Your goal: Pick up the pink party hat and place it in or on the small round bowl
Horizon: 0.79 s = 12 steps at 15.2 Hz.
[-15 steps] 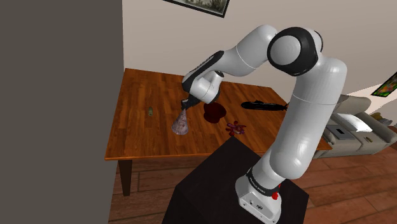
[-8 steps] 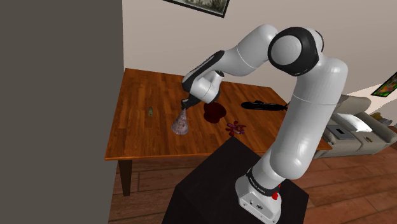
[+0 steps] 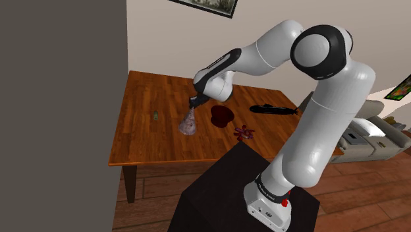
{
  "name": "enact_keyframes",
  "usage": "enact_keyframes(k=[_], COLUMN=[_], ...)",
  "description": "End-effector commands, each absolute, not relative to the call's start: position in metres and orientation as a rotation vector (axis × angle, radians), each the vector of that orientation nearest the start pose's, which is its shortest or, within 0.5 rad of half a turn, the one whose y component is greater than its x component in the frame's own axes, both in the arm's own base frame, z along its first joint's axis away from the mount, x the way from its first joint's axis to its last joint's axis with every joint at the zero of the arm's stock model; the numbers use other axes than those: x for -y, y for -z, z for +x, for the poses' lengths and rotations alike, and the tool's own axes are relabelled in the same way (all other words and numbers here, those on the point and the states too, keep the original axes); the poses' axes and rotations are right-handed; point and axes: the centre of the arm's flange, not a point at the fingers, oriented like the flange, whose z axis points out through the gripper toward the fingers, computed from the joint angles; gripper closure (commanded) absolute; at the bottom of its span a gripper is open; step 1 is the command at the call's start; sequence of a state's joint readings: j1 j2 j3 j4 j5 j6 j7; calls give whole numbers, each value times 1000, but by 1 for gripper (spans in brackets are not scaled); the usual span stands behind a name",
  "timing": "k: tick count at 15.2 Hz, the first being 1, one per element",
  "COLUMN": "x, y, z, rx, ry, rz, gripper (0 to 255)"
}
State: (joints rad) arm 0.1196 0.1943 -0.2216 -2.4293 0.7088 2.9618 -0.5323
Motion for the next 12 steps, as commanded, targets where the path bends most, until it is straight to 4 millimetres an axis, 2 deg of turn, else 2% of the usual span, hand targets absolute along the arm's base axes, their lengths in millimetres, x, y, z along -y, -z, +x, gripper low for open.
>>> enact_keyframes(k=[1,12], x=[96,96], y=[-270,-328], z=[502,502], rx=[-352,-352], ry=[580,580], rz=[-2979,-2979], gripper=[255,255])
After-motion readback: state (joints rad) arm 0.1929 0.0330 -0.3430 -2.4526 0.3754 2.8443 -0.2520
